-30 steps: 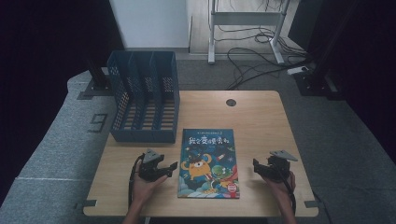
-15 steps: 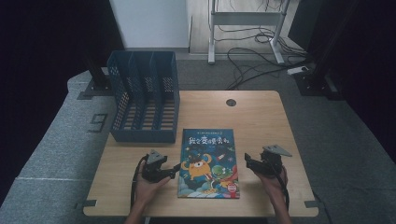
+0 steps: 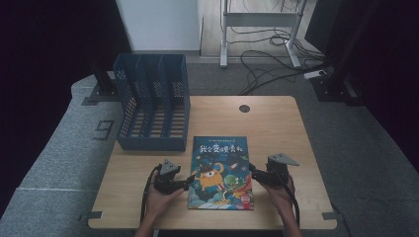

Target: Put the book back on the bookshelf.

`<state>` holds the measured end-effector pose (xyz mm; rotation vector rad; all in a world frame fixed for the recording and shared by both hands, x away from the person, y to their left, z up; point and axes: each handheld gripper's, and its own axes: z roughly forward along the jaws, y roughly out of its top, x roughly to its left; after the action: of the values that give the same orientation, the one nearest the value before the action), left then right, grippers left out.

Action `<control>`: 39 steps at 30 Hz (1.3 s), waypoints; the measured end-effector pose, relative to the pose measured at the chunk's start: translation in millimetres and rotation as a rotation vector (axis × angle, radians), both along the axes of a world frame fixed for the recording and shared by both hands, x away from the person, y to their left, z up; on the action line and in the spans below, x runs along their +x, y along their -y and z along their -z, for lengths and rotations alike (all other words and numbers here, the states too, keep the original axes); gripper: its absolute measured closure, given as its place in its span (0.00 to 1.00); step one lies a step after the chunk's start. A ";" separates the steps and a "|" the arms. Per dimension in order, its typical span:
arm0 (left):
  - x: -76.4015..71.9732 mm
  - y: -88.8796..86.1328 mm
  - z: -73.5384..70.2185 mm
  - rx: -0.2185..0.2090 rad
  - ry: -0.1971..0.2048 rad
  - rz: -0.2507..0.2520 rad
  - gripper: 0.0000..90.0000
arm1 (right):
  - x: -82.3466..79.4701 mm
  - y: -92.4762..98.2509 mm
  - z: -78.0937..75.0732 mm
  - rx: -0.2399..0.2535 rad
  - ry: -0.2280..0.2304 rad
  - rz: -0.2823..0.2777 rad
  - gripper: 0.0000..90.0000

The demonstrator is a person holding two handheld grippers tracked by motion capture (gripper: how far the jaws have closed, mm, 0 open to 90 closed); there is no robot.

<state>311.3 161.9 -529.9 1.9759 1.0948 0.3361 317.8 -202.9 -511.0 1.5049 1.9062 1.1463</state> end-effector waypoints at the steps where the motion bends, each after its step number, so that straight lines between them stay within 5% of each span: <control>1: 0.2 0.6 0.2 0.000 -0.002 0.002 0.32 | 0.0 -1.3 0.3 -0.002 0.001 -0.004 0.21; 31: -2.2 23.1 10.3 0.023 -0.021 0.029 0.30 | 5.4 -38.1 28.2 -0.009 -0.077 -0.103 0.21; 39: -0.6 28.0 15.2 0.041 -0.056 0.034 0.29 | 6.9 -41.2 33.6 -0.014 -0.099 -0.109 0.21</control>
<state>310.8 133.9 -545.1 2.0484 1.0966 0.2886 324.7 -161.7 -544.6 1.4917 2.0808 1.1213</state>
